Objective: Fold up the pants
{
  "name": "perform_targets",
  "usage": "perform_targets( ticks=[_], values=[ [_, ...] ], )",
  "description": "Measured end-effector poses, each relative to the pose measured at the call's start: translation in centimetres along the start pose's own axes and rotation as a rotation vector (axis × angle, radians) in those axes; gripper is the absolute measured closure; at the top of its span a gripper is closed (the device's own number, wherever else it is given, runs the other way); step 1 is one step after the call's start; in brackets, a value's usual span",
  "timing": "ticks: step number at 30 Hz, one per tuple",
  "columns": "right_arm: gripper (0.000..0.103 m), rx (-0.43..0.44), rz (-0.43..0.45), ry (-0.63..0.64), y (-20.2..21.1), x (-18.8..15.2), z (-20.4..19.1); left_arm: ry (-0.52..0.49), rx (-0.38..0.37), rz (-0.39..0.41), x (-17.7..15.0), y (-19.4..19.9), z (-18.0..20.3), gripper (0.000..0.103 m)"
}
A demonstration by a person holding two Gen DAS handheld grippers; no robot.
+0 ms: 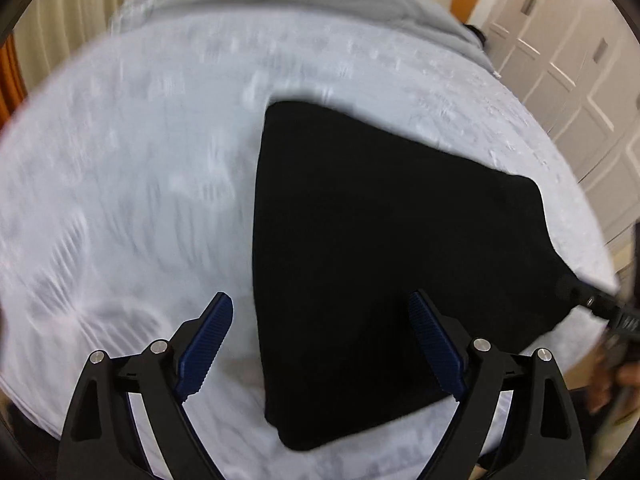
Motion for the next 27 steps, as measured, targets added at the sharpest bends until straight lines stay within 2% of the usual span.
perform_targets(
  ticks=[2,4,6,10,12,15,17,22,27],
  values=[
    [0.01,0.049,-0.037,-0.058,-1.2,-0.8,0.1,0.125,-0.106,-0.121,-1.3,-1.6,-0.8,0.016],
    [0.005,0.075,-0.031,-0.088,-1.7,-0.9,0.0,0.183,-0.154,-0.14,-1.4,-1.8,-1.0,0.015],
    [0.005,0.087,-0.026,-0.097,-1.9,-0.6,-0.3,0.175,-0.163,-0.14,-1.2,-1.9,-0.6,0.015],
    [0.005,0.082,-0.003,-0.117,-2.3,0.0,-0.6,0.139,-0.138,-0.119,-1.2,-2.4,0.9,0.015],
    [0.026,0.052,0.003,-0.086,-2.3,0.1,-0.9,0.103,-0.099,-0.106,-1.2,-2.6,1.7,0.019],
    [0.041,0.065,0.012,-0.088,-2.1,0.2,-0.9,0.046,-0.053,-0.065,-1.1,-2.3,2.6,0.029],
    [0.046,0.078,0.021,-0.099,-1.8,0.2,-0.7,0.02,-0.043,-0.045,-0.9,-1.9,3.2,0.035],
    [0.05,0.066,0.027,-0.08,-1.4,0.1,-1.1,-0.052,-0.036,0.011,-0.8,-0.7,4.5,0.059],
    [0.049,0.052,0.022,-0.083,-1.6,0.0,-1.2,-0.067,-0.04,0.022,-0.8,-0.4,4.7,0.063]
  ],
)
Point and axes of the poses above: each gripper's, at about its wrist camera, not at the fingertips, and y roughly against the way its jaws point, z to its right, x to its top, the point moved 9 cm from there along -y, roughly the way its jaws point, and after that the axes turned 10 degrees about y, right-handed, at the moved point
